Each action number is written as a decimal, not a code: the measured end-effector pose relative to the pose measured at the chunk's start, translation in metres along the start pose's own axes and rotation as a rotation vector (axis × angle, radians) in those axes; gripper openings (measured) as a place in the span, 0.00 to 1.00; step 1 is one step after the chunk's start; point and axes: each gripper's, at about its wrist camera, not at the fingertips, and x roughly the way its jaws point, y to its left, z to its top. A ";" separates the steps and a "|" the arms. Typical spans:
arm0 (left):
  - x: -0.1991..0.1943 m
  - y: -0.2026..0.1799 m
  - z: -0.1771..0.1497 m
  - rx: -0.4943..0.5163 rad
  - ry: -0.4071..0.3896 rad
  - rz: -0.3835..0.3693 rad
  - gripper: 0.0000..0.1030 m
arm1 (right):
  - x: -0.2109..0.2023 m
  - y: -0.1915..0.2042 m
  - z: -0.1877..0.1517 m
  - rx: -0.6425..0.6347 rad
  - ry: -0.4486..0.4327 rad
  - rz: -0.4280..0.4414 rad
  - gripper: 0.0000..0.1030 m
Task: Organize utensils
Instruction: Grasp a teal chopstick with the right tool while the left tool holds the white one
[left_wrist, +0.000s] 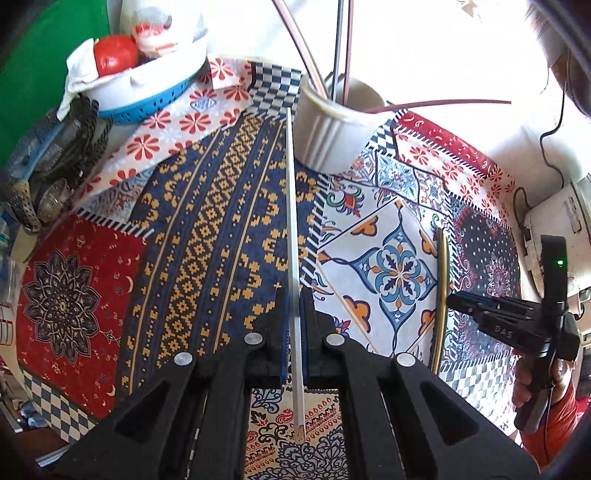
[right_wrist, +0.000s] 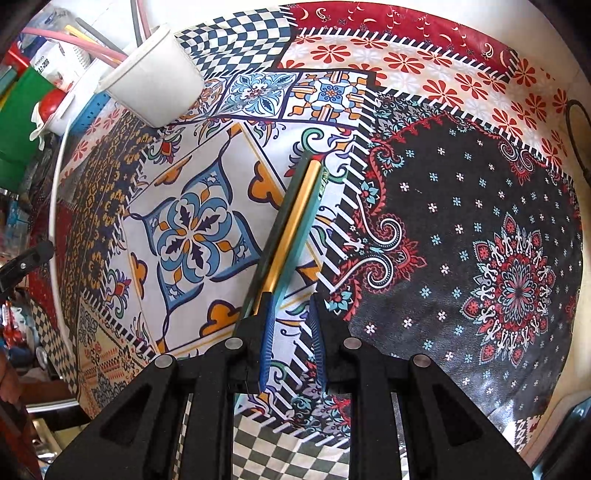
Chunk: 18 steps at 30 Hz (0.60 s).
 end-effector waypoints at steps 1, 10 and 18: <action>0.001 0.002 0.007 -0.001 -0.009 -0.002 0.03 | 0.000 0.003 0.001 -0.013 -0.006 -0.021 0.17; -0.018 -0.004 0.028 -0.005 -0.094 -0.009 0.03 | 0.005 0.013 0.010 -0.030 -0.045 -0.105 0.07; -0.032 -0.011 0.040 0.007 -0.148 -0.022 0.03 | 0.014 0.018 0.025 -0.047 -0.055 -0.087 0.05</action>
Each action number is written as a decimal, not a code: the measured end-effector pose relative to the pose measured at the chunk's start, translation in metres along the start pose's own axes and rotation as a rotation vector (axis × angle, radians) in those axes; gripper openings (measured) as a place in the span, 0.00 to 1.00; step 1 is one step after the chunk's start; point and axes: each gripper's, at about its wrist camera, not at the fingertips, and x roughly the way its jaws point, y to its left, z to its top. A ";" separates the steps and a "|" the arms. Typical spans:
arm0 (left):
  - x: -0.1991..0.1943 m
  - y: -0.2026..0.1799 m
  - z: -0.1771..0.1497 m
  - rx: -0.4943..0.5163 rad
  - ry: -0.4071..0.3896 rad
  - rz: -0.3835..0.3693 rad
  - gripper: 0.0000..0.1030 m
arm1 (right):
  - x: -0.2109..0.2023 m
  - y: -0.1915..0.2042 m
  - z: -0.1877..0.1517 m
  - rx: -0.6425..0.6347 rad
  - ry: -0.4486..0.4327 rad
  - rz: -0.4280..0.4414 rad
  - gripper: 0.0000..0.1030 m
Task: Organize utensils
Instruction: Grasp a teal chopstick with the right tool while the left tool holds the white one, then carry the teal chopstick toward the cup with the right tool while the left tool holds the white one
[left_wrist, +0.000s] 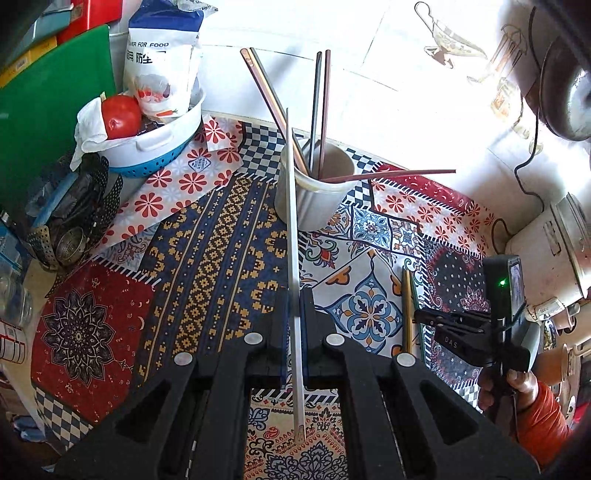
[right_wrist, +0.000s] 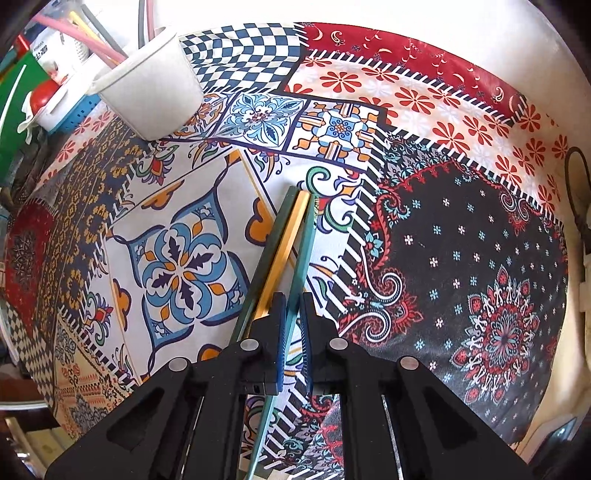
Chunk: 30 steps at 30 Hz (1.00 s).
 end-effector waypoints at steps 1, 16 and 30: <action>-0.002 0.000 0.002 0.000 -0.006 -0.003 0.03 | -0.001 -0.002 0.006 0.011 -0.002 0.013 0.05; -0.030 -0.009 0.038 0.005 -0.137 -0.020 0.03 | -0.094 -0.009 0.034 0.052 -0.254 0.104 0.00; -0.036 -0.012 0.047 0.013 -0.169 -0.008 0.03 | -0.022 -0.021 0.048 0.006 0.002 0.076 0.05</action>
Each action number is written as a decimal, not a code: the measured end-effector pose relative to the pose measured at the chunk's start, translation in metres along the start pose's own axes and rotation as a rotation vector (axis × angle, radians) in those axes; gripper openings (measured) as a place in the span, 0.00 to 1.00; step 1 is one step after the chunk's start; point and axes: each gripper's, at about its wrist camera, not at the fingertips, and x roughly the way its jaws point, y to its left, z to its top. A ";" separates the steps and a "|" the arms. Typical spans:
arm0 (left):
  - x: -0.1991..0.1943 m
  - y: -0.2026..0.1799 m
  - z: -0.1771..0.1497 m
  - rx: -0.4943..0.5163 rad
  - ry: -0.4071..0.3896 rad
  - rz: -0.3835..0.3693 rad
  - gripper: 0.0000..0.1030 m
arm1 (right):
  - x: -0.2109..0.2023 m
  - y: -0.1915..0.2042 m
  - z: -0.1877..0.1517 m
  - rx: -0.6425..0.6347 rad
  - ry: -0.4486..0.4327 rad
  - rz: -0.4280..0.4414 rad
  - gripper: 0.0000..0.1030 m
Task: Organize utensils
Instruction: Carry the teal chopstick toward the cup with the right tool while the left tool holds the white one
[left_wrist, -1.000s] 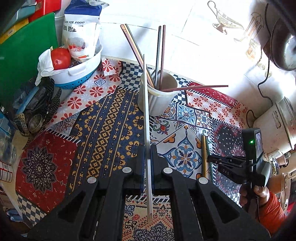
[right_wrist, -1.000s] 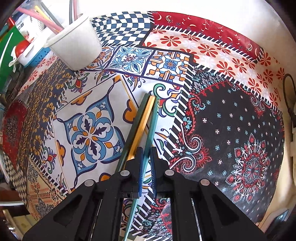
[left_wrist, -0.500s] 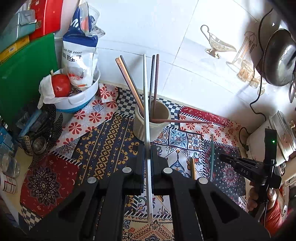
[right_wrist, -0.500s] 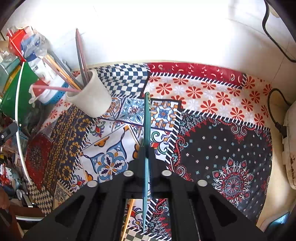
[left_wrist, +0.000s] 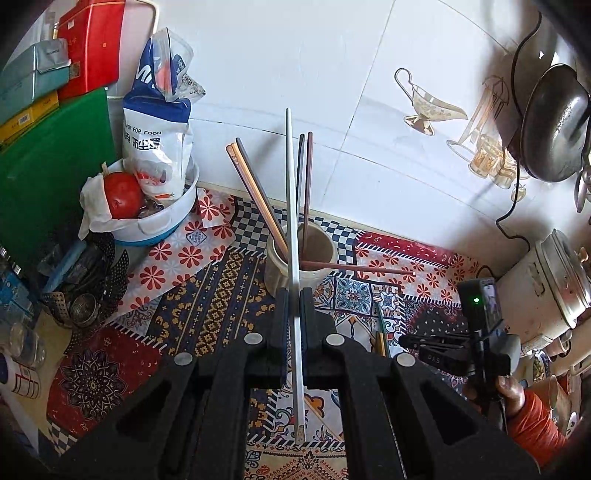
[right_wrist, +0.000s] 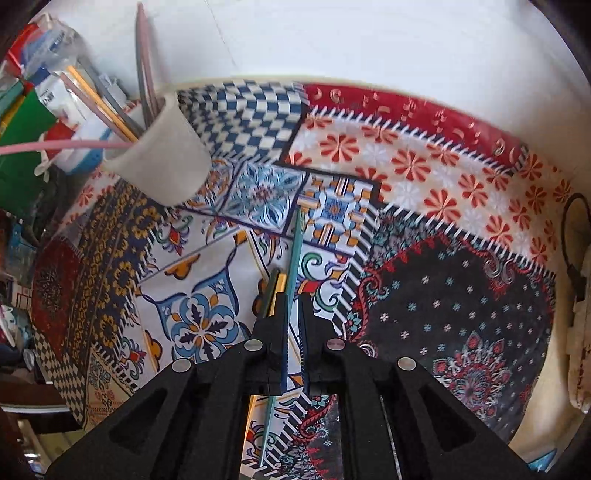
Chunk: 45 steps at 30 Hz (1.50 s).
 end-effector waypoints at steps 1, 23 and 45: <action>0.001 0.001 -0.001 -0.002 0.003 0.002 0.03 | 0.006 -0.003 0.002 0.014 0.012 0.006 0.05; 0.001 0.010 0.006 -0.032 -0.016 0.034 0.03 | 0.021 0.011 0.023 -0.007 -0.056 -0.044 0.01; -0.004 0.004 0.013 -0.014 -0.043 0.023 0.03 | 0.041 -0.018 0.036 0.059 0.070 0.054 0.07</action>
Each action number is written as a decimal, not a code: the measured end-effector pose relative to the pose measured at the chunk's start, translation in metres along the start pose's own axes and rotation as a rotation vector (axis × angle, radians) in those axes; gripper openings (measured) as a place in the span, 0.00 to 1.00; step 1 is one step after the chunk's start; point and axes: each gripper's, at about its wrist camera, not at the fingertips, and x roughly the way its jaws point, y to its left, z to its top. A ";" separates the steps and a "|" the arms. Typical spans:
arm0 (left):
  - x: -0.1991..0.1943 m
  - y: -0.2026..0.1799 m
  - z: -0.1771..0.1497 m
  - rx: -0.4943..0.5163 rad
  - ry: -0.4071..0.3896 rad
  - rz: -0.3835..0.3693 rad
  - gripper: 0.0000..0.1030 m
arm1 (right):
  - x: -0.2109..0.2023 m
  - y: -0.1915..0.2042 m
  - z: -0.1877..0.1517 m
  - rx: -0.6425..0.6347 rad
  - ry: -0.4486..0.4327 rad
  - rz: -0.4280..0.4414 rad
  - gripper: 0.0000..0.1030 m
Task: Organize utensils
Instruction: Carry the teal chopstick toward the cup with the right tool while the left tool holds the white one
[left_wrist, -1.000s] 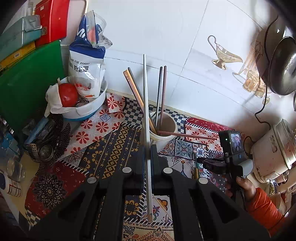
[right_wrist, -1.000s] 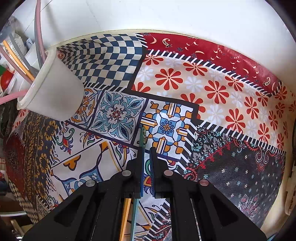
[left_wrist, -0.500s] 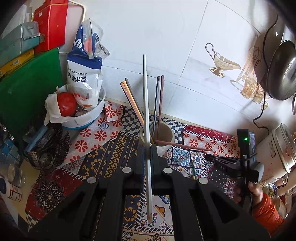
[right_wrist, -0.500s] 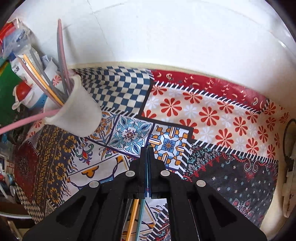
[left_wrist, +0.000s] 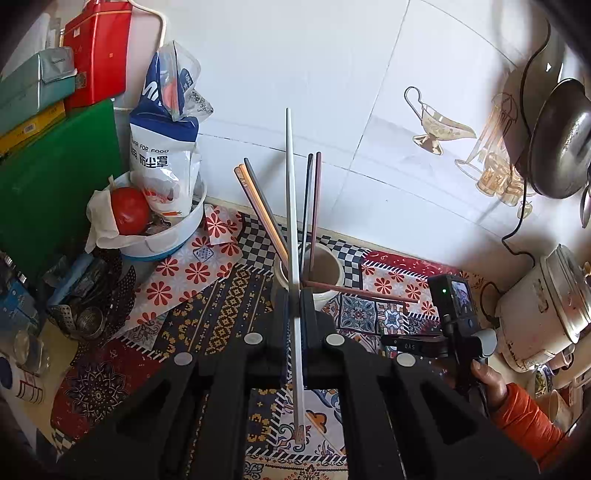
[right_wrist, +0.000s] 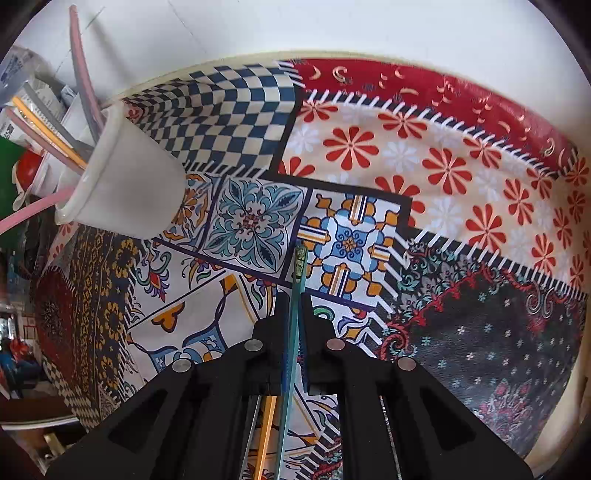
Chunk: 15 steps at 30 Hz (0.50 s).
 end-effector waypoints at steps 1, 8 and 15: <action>0.000 0.001 0.000 -0.003 0.000 0.001 0.03 | 0.001 0.000 0.000 -0.003 -0.005 0.002 0.07; 0.001 0.007 0.000 -0.032 0.005 0.003 0.03 | 0.003 0.011 0.007 -0.065 -0.004 -0.048 0.17; 0.000 0.006 0.000 -0.034 0.005 0.004 0.03 | 0.009 0.043 -0.012 -0.227 -0.085 -0.203 0.13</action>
